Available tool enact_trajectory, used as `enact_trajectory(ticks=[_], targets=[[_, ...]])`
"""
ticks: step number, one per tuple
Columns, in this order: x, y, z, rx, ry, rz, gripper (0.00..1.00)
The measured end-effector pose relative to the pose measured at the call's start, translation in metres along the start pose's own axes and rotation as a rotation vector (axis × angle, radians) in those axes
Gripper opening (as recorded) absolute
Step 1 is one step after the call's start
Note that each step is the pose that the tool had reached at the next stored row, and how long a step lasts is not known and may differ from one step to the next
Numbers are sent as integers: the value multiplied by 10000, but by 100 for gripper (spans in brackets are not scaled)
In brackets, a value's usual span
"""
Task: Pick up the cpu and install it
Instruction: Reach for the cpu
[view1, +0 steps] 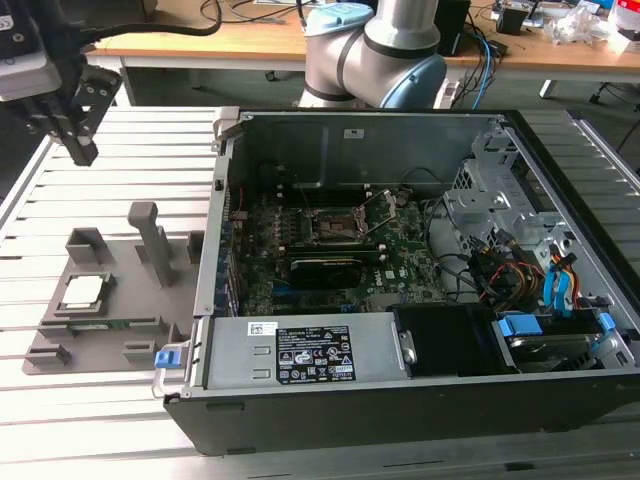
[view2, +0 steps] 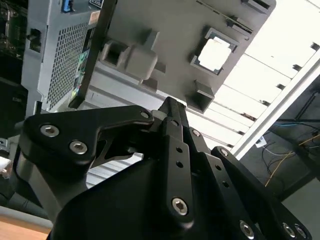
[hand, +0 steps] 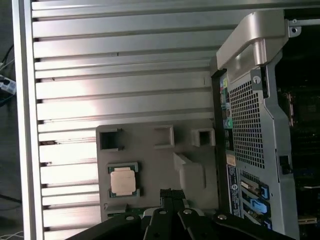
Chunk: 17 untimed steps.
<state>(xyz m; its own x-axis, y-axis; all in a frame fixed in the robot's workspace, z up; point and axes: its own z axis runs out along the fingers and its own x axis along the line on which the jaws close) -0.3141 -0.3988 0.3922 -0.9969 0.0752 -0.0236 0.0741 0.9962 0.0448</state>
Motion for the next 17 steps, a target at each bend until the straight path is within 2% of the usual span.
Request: enact_trajectory(ticks=[4,12,14,15,17], targets=[[216,-16,1,-1,-1,0,11],[501,-38,2,0,0,1,11],[613,-57,1,1,1,0,11],[640,-68,2,0,0,0,11],[644,-69,2,-1,-1,-1,11]])
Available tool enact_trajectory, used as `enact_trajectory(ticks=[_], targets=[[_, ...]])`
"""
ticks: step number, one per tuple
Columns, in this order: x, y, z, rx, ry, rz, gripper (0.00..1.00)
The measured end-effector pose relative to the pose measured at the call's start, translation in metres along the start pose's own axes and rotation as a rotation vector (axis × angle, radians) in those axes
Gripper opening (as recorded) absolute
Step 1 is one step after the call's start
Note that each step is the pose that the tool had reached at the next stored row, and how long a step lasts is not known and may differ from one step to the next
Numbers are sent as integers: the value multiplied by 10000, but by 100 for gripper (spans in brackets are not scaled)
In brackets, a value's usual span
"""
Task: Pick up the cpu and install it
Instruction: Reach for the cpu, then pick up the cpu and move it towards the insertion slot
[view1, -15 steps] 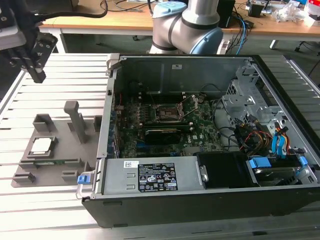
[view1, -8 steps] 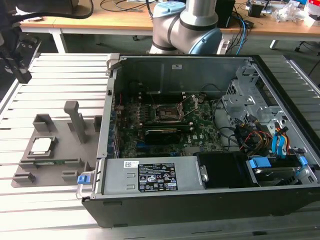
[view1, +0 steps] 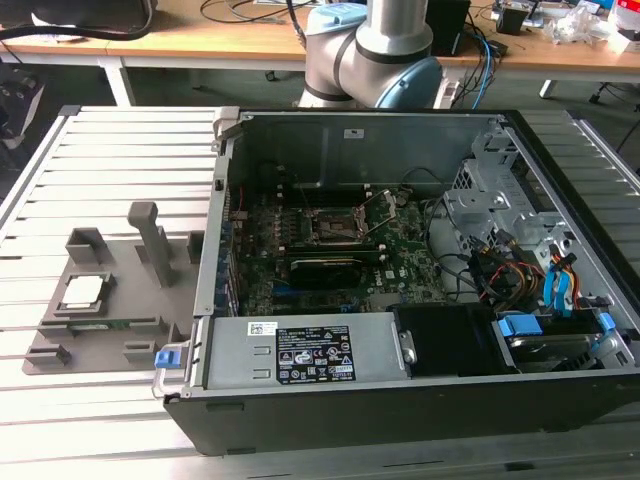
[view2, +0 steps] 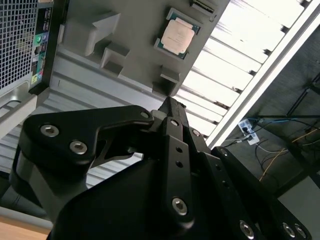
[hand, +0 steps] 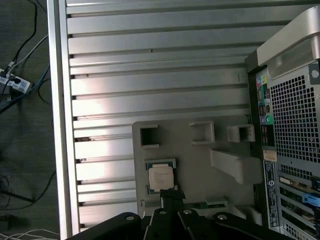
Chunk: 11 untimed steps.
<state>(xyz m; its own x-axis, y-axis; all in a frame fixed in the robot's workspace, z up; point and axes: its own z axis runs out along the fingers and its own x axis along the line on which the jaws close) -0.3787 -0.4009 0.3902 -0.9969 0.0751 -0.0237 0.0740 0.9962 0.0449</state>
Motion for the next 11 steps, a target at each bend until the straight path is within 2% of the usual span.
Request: enact_trajectory(ticks=[11], targets=[[7,-1,2,1,0,2,11]])
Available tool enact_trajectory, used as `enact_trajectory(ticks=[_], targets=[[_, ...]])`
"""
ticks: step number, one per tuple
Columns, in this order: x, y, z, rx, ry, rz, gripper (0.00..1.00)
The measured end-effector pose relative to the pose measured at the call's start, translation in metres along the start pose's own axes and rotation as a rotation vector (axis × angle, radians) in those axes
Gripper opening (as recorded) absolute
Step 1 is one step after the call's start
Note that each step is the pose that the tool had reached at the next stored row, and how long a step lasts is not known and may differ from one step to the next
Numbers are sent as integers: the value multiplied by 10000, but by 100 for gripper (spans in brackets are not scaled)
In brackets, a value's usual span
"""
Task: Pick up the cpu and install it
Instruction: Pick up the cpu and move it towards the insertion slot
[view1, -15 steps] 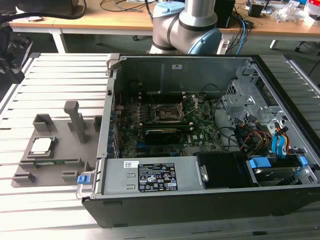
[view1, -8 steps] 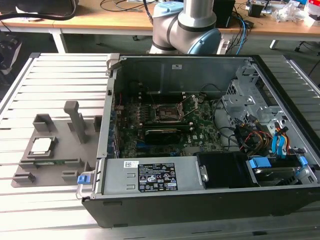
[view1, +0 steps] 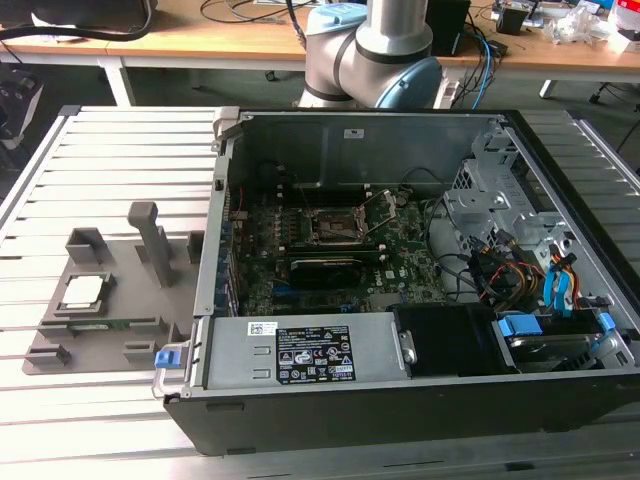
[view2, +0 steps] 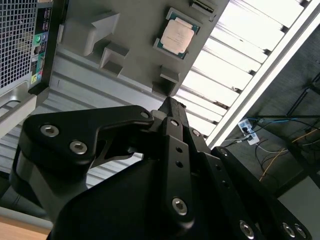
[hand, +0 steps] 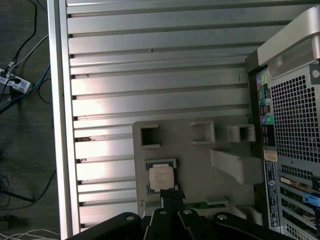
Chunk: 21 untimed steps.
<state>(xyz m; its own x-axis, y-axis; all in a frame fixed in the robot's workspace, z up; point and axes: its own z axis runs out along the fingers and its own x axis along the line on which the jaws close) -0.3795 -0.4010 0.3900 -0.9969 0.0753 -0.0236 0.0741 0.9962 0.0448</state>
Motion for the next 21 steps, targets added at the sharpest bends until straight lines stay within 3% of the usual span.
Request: enact_trajectory(ticks=[4,9,11,12,13,15,16,21], targets=[[1,0,0,0,0,0,11],[3,-1,1,0,0,0,42],[4,-1,2,-1,0,0,60],[6,0,2,31,-1,2,60],[5,0,2,288,-20,-8,60],[5,1,12,664,-43,-224,60],[5,1,14,746,-48,-316,60],[5,2,20,746,-48,-340,60]])
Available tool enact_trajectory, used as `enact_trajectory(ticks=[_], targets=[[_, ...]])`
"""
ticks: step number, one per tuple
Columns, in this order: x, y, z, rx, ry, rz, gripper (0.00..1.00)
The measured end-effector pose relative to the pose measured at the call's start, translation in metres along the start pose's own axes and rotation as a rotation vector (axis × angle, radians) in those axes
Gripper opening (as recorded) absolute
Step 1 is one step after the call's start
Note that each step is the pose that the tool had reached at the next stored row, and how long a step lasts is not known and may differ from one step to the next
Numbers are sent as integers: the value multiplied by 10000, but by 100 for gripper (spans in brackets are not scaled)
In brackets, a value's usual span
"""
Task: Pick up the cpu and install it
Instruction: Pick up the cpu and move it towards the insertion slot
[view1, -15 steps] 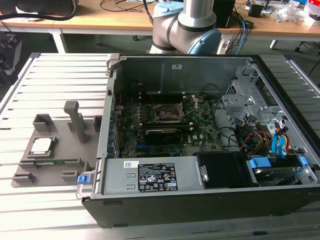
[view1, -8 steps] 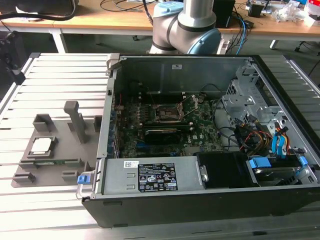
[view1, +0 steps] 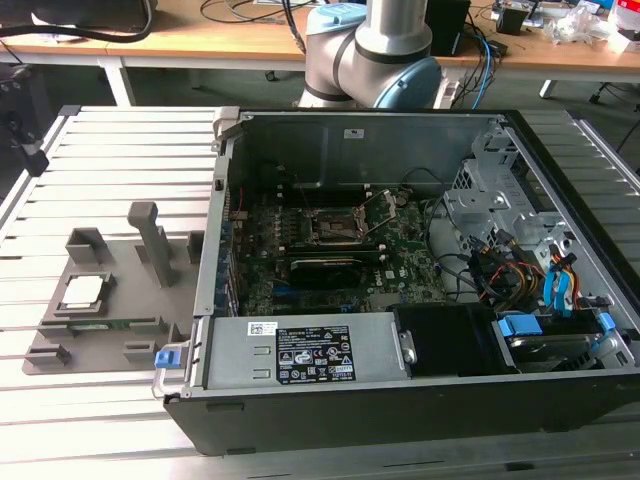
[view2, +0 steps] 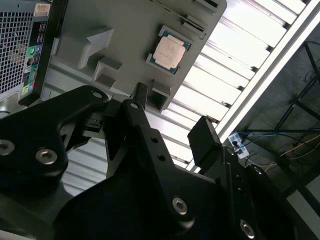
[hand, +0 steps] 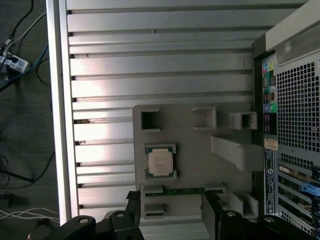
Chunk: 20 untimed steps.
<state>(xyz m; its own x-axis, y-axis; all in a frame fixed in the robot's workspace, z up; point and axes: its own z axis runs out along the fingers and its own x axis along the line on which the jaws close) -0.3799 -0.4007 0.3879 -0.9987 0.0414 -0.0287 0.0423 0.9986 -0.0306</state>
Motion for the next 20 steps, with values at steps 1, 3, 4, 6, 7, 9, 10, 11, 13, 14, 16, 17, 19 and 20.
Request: enact_trajectory(ticks=[1,3,4,6,7,9,10,11,13,14,16,17,19,20], targets=[[1,0,10,1,1,0,60],[2,0,34,1,2,0,60],[2,1,42,1,1,-1,60],[2,2,65,1,2,0,60],[3,2,79,0,1,0,60],[4,3,108,1,1,0,60],[4,3,115,1,1,0,60],[4,3,124,0,1,0,60],[5,4,145,0,1,0,60],[5,4,155,0,1,0,60],[6,5,175,1,0,0,60],[6,5,180,0,0,0,60],[6,6,199,0,1,0,60],[7,6,211,1,1,0,60]])
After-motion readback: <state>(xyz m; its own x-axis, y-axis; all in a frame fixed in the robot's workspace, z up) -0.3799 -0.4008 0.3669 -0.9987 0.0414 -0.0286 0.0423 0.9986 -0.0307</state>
